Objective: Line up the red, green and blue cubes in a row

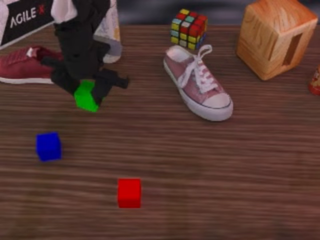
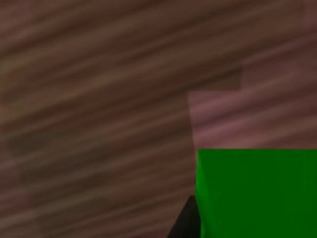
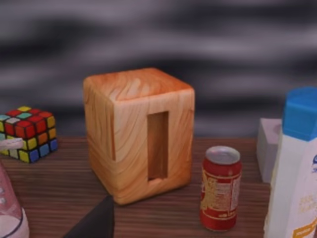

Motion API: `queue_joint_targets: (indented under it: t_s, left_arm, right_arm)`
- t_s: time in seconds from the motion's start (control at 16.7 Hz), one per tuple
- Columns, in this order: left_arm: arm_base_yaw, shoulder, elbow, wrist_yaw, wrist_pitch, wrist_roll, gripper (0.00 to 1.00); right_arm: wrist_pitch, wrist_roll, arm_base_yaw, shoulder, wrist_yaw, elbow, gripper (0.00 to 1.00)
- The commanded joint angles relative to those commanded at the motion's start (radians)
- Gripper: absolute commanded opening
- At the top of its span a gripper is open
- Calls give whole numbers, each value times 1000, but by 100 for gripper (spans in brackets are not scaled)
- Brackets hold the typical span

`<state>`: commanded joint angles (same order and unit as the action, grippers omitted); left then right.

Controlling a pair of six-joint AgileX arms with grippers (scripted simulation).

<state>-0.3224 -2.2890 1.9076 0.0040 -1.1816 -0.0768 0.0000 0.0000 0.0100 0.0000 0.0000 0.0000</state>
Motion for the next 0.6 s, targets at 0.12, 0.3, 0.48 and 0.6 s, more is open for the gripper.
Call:
queue_joint_targets:
  t_s: [0.12,0.3,0.48,0.6]
  left_arm:
    - [-76,30,-40,-1,8,127,0]
    - [-208,82,-116,-3,21,365,0]
    - [-346,137,-194,-3,35,625,0]
    - [-428,174,-241,-5,47,767,0]
  right_arm:
    - [0,0,0,0,0,0,100]
    - [0,0,0,0,0,0,100]
    - [0,0,0,0,0,0,100]
    - [0,0,0,0,0,0,100]
